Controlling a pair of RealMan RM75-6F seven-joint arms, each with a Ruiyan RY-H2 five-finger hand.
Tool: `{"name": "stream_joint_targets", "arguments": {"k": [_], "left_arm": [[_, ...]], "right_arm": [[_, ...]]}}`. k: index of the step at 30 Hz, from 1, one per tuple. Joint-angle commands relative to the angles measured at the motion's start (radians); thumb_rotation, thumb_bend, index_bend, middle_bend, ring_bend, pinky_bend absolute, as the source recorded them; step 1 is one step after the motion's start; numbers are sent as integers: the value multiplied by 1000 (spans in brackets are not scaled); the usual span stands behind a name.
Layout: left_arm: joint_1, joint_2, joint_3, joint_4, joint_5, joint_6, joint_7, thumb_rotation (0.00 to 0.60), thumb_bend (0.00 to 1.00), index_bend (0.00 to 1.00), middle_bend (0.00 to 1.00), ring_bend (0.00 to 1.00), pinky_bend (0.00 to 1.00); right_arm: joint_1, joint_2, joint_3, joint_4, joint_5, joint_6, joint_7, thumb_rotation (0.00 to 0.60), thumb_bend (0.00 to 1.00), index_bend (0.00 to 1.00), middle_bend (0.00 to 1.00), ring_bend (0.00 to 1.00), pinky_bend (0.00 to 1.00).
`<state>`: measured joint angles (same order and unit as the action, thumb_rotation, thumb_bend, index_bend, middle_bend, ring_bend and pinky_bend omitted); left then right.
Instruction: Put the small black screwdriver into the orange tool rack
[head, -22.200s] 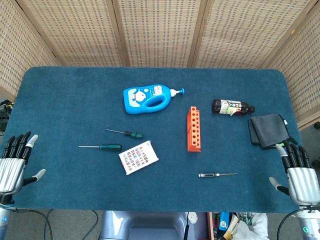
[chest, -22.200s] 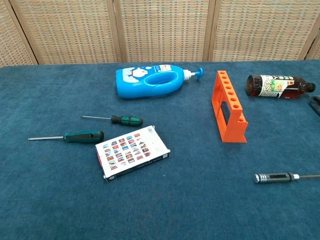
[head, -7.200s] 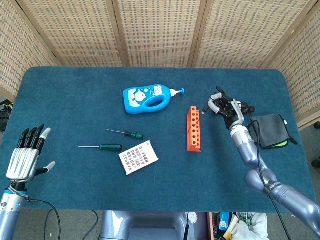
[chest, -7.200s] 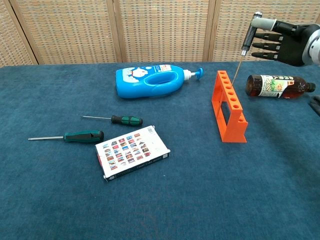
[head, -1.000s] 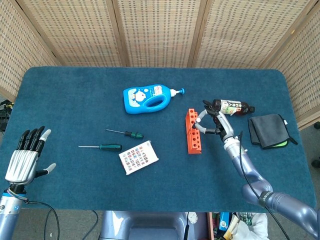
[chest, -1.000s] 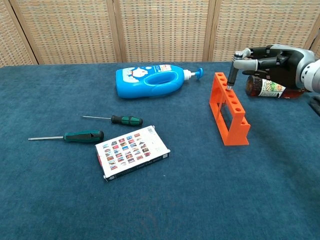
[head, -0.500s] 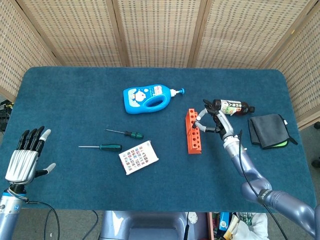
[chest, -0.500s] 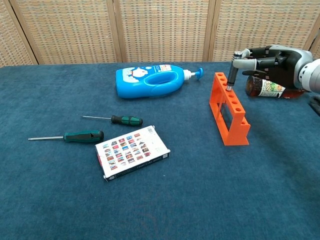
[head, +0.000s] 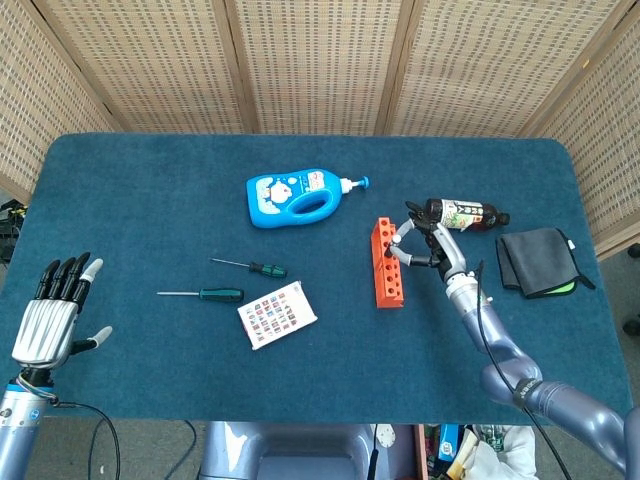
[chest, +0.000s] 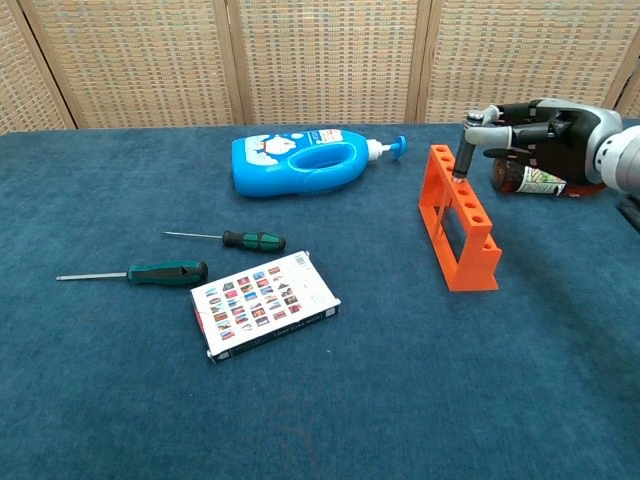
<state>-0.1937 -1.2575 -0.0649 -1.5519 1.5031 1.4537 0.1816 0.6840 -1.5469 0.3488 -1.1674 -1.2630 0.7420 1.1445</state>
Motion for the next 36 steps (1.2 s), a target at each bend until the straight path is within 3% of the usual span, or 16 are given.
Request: {"name": "stream_joint_targets", "arguments": {"k": [1,36], "left_arm": [[1,0,0,0,1,2,-2,600,0,0,0,0,0],[2,2,1,0,5,5,-7,600,0,0,0,0,0]], "right_arm": [[-2,0,-3,-2,-3,2,1,600,286,658,19,0,0],[-1,-1,-11,-8,-12,-11,5,600,280,658,20,0,0]]}}
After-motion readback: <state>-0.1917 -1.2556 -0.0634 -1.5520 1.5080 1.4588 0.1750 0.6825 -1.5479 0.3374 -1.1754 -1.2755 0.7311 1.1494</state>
